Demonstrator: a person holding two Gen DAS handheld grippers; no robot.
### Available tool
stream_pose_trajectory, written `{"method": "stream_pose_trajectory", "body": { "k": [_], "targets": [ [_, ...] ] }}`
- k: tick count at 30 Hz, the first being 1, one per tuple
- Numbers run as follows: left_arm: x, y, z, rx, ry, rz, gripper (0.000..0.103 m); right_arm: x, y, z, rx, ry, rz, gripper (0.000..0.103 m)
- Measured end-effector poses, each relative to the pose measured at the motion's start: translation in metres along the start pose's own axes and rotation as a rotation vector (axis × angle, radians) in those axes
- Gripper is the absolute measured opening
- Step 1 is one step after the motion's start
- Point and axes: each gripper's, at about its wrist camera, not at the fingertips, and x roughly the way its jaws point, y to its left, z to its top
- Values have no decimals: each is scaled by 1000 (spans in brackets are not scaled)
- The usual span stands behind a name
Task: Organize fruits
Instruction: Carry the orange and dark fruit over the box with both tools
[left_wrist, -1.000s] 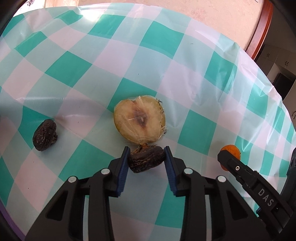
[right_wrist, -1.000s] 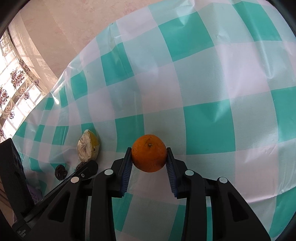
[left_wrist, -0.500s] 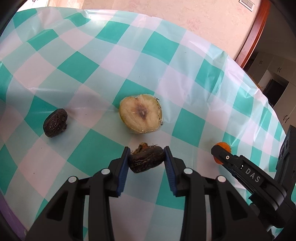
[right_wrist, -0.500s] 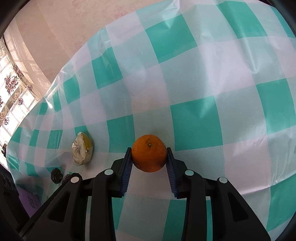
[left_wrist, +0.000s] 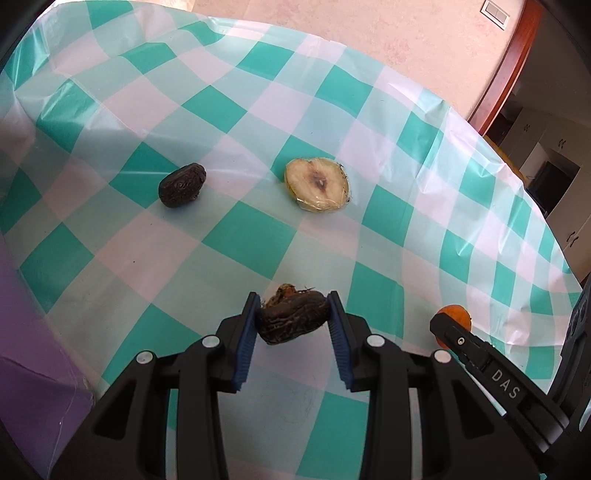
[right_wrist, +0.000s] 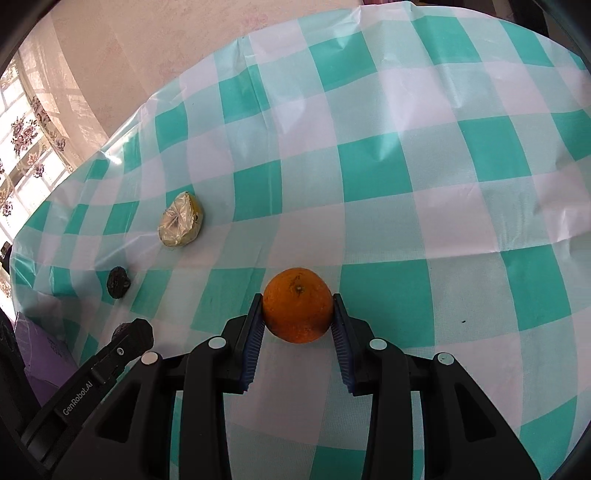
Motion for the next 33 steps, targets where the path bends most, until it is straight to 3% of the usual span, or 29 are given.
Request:
{"method": "stream_pose_trajectory", "body": {
  "k": [8,13,21,28,33],
  "targets": [
    [-40,14,-31,18,-24,8,37,-42,4,-48,19,-30,-59,36],
    [-72,25,-54,24,-54,-37,37,-79,10,-80,-3,-113,-47,36],
    [-112,43,-81,20,-76,-99,37,-112,12,-116,-3,-113,-1,36],
    [-154,46,-98,85,-171,-112,37,-137,18,-133,21,-177,60,36],
    [-202,40,-102,155,-282,-150,37,-155,36,-138,7,-229,115,36]
  ]
}}
